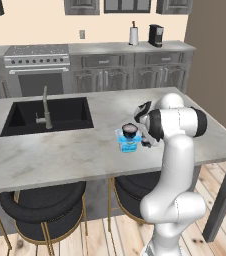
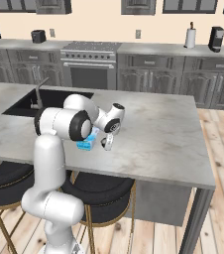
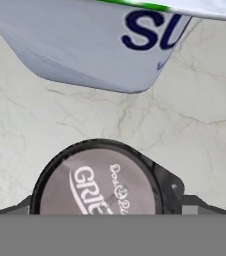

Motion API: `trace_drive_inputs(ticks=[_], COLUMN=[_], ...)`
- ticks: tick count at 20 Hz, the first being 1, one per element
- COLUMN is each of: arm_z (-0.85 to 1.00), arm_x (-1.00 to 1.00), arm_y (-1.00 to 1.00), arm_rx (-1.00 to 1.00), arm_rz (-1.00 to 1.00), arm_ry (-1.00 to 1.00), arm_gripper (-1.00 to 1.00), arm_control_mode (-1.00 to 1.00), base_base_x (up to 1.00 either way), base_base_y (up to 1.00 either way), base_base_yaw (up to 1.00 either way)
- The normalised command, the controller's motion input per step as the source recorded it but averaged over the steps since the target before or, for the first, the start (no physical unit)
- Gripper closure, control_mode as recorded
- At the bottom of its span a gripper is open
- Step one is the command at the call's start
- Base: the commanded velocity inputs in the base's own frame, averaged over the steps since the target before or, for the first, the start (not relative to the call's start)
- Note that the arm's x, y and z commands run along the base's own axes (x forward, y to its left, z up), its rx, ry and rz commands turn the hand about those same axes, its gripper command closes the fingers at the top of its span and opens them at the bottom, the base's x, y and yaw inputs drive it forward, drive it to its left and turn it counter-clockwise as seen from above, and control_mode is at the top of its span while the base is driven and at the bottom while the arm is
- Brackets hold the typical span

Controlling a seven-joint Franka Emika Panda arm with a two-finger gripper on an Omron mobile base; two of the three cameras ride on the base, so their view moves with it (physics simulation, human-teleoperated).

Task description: Stack the yogurt containers by placing the smaller containers on top of the larger containers.

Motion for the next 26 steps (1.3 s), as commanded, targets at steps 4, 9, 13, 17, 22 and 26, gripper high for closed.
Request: trace_drive_inputs(ticks=[4,9,13,17,22,26], arm_z=[-0.02,0.0,0.0,0.02,0.19,0.34], arm_x=[0.08,0.0,0.0,-0.01,-0.08,-0.15], arm_y=[0.0,-0.1,-0.1,-0.14,-0.15,-0.1], arm_rx=[0.0,0.0,0.0,0.0,0.0,0.0], arm_rz=[0.0,0.0,0.0,0.0,0.0,0.0], arm_ry=[0.0,0.0,0.0,0.0,0.0,0.0], arm_gripper=[1.0,1.0,1.0,1.0,1.0,1.0], arm_control_mode=[-1.0,-1.0,-1.0,-1.0,-1.0,-1.0], base_base_x=[0.0,0.0,0.0,0.0,0.0,0.0], base_base_y=[0.0,0.0,0.0,0.0,0.0,0.0], base_base_yaw=[0.0,0.0,0.0,0.0,0.0,0.0])
